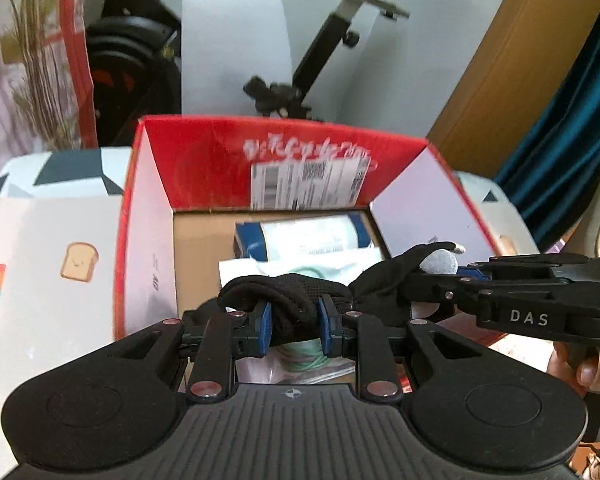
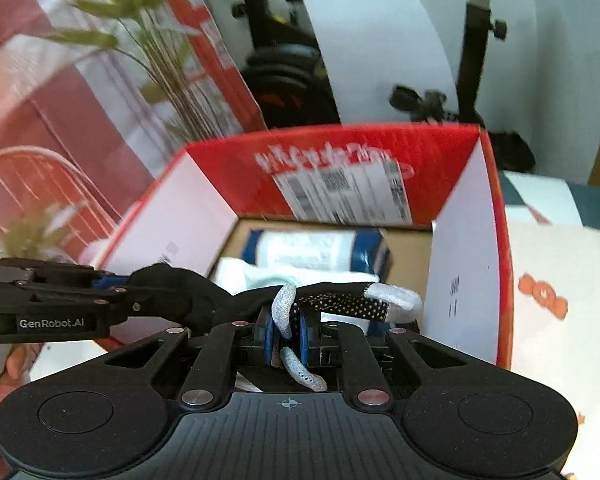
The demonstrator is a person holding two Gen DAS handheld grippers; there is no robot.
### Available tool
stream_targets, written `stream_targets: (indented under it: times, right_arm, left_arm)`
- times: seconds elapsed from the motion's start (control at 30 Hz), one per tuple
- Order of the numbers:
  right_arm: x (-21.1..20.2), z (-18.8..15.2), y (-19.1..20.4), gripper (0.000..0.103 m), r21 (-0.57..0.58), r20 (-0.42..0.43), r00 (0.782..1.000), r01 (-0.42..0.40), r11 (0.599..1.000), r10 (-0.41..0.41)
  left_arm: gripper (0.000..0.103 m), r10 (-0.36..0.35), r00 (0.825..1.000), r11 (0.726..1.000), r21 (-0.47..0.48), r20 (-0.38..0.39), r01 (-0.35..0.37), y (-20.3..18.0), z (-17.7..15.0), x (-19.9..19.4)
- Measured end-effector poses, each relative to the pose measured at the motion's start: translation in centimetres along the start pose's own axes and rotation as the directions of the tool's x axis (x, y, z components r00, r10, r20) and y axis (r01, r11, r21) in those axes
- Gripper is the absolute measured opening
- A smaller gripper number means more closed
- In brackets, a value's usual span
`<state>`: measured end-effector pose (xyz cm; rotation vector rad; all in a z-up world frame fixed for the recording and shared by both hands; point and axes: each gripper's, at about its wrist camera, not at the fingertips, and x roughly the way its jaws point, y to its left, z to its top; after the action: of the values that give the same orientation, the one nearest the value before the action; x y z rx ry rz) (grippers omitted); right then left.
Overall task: Organize soft objects
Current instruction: 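Lift the gloves with both grippers and lower them into the red box, then open both grippers to drop the gloves in the box and withdraw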
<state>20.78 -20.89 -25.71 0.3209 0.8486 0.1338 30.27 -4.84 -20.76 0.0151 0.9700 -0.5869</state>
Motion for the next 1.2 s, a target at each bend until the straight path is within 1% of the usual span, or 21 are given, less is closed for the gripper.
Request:
stream_targets:
  times: [0.23,0.53,0.73,0.87,0.9,0.93,0.97,1.03,1.07,1.1,1.13,1.2]
  right_arm:
    - [2.1,-0.6,0.0,0.012,0.007,-0.072,0.997,0.034,0.999,-0.033]
    - [3.3,-0.7,-0.5,0.012,0.029,-0.121,0.992,0.036,0.999,-0.032]
    - [3.7,-0.8,-0.5,0.013,0.029,-0.133,0.990,0.048,0.998,-0.044]
    - [3.7,-0.8,-0.5,0.024,0.030,-0.132,0.989,0.065,0.997,-0.060]
    - [3.5,-0.8,-0.5,0.025,0.033,-0.122,0.990,0.068,0.997,-0.064]
    - [3.2,-0.8,-0.5,0.025,0.033,-0.111,0.992,0.068,0.997,-0.064]
    - [2.9,-0.8,-0.4,0.028,0.027,-0.098,0.993,0.070,0.997,-0.067]
    - [1.8,-0.7,0.2,0.041,-0.009,-0.050,0.994,0.092,0.996,-0.093]
    - [1.2,-0.7,0.5,0.053,-0.029,-0.023,0.995,0.100,0.995,-0.101]
    - [0.4,-0.8,0.9,0.062,-0.056,0.015,0.994,0.111,0.992,-0.110]
    - [-0.1,-0.8,1.1,0.065,-0.073,0.040,0.992,0.120,0.990,-0.117]
    - [-1.3,-1.0,1.6,0.078,-0.091,0.082,0.989,0.133,0.987,-0.126]
  left_arm:
    - [0.025,0.017,0.999,1.000,-0.018,-0.049,-0.018,0.2,-0.3,1.9]
    - [0.027,0.042,0.994,0.999,-0.006,-0.101,-0.043,0.3,-1.2,2.8]
    - [0.038,0.070,0.994,0.997,0.025,-0.087,-0.069,0.0,-1.3,2.4]
    - [0.048,0.078,0.994,0.997,0.034,-0.070,-0.076,-0.2,-1.1,1.8]
    - [0.051,0.080,0.995,0.996,0.037,-0.061,-0.078,-0.4,-1.0,1.6]
    - [0.052,0.084,0.995,0.996,0.043,-0.048,-0.082,-0.5,-1.0,1.2]
    - [0.054,0.089,0.996,0.995,0.053,-0.031,-0.088,-0.7,-1.0,0.8]
    - [0.061,0.093,0.996,0.993,0.074,0.011,-0.094,-1.2,-1.0,-0.3]
    - [0.068,0.095,0.995,0.992,0.076,0.042,-0.098,-1.4,-1.1,-1.1]
    - [0.076,0.091,0.993,0.993,0.070,0.074,-0.097,-1.5,-1.3,-1.8]
    - [0.079,0.081,0.991,0.994,0.063,0.107,-0.088,-1.6,-1.6,-2.6]
    - [0.086,0.067,0.984,0.995,0.059,0.165,-0.077,-1.7,-2.2,-4.1]
